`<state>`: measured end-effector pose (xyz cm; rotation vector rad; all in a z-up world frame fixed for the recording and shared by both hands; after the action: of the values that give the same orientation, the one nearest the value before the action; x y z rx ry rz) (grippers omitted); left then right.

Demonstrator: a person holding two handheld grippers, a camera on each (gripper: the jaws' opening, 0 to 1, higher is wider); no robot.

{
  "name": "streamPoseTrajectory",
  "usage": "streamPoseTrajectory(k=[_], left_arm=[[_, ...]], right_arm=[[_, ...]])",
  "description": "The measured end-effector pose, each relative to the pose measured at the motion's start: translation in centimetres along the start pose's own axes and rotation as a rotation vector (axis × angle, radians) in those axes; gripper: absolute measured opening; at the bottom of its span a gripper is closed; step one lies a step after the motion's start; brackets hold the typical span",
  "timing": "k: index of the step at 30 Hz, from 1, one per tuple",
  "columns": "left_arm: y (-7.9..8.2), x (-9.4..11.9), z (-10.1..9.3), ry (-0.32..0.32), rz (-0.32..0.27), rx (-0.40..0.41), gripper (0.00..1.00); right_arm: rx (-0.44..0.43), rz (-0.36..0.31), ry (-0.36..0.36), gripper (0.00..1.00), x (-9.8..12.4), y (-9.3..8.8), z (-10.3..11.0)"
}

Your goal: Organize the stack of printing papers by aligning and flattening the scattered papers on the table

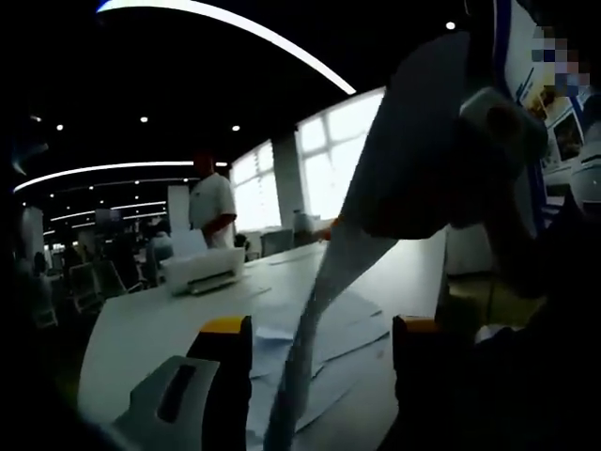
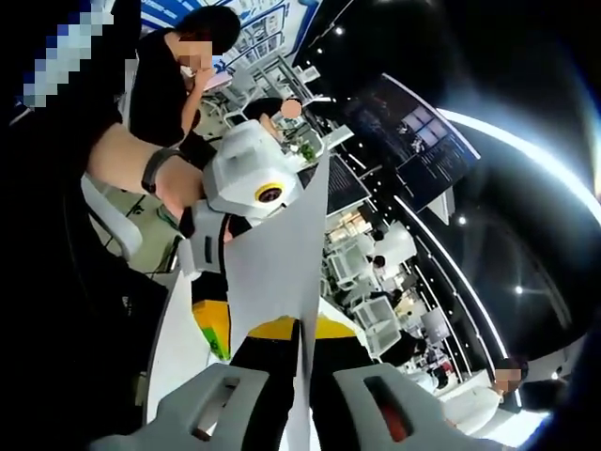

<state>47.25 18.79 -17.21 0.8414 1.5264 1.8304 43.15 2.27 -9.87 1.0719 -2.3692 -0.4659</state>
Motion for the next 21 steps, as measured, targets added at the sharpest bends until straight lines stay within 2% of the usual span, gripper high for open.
streamPoseTrajectory(k=[8, 13, 21], left_arm=[[0.1, 0.1, -0.1, -0.001, -0.004, -0.013, 0.58], [0.0, 0.3, 0.0, -0.002, -0.003, -0.030, 0.45], [0.0, 0.2, 0.0, -0.014, -0.013, -0.041, 0.33]], right_arm=[[0.011, 0.002, 0.020, 0.00, -0.6, 0.3, 0.4], [0.010, 0.003, 0.019, 0.00, -1.0, 0.4, 0.2], [0.015, 0.001, 0.018, 0.00, -1.2, 0.5, 0.0]])
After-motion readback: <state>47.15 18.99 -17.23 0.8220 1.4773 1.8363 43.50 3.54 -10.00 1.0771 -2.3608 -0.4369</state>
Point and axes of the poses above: the point that each gripper's makers call its tool centre point, and the gripper's own axes: x roughly backward along the fingers, z roughly to its left, y roughly out of its top, the point moved 10 cm from there along x, roughly backward along the fingers, and after that the axes turned 3 degrees about z, right-handed, at the moved point
